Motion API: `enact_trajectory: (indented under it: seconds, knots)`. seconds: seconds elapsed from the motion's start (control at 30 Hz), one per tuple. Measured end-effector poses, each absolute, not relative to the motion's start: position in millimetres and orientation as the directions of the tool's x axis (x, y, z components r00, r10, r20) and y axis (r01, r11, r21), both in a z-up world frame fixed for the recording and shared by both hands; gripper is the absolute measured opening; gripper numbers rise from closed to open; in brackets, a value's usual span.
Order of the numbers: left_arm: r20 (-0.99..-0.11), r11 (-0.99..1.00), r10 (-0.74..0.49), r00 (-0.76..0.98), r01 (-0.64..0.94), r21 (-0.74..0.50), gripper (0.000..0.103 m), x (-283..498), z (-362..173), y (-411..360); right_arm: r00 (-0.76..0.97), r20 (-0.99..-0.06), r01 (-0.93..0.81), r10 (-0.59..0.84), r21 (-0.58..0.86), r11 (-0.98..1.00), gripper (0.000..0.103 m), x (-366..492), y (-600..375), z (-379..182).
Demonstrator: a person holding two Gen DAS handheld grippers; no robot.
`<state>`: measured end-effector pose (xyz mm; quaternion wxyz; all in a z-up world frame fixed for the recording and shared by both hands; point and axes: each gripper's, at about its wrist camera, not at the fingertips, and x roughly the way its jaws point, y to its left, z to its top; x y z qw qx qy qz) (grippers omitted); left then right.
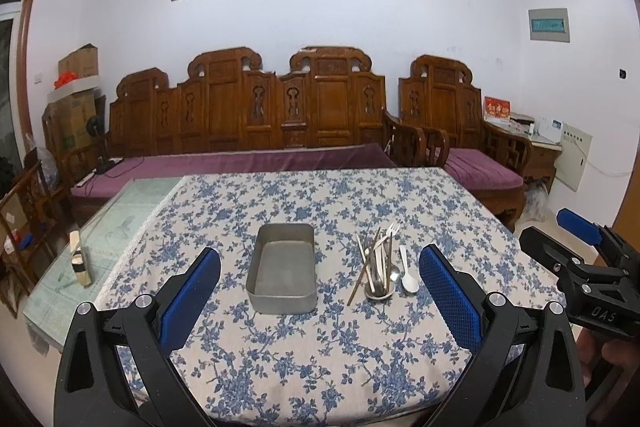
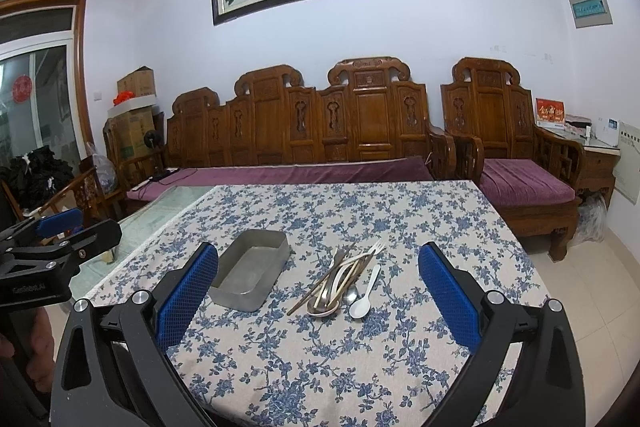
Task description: Organize utensils
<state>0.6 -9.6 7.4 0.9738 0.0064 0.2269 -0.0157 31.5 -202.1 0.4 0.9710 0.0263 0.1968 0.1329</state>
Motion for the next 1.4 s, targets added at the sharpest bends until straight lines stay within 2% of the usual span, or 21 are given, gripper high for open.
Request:
enact_trajectory:
  seconds: [0.4, 0.57, 0.73, 1.13, 1.23, 1.4]
  knots:
    - [-0.555, 0.997, -0.067, 0.829, 0.074, -0.01, 0.096, 42, -37, -4, 0.855, -0.435, -0.267, 0.281, 0.096, 0.959, 0.099, 71, -216, -43]
    - [-0.598, 0.995, -0.082, 0.797, 0.099, -0.004, 0.096, 66, -57, -7, 0.826, -0.485, -0.274, 0.287, 0.099, 0.957, 0.086, 102, -220, -71]
    - [-0.616, 0.991, -0.111, 0.78, 0.131, -0.012, 0.096, 89, -72, -11, 0.806, -0.524, -0.27, 0.277, 0.092, 0.959, 0.079, 136, -224, -97]
    - [-0.663, 0.969, -0.197, 0.722, 0.246, -0.021, 0.096, 143, -113, -32, 0.711, -0.646, -0.317, 0.278, 0.059, 0.947, 0.058, 217, -219, -158]
    - [-0.679, 0.961, -0.213, 0.703, 0.276, -0.015, 0.095, 154, -123, -39, 0.684, -0.674, -0.327, 0.28, 0.06, 0.943, 0.056, 237, -221, -173]
    - [-0.712, 0.956, -0.223, 0.665, 0.294, -0.025, 0.084, 176, -138, -45, 0.612, -0.736, -0.333, 0.289, 0.092, 0.939, 0.049, 267, -227, -210]
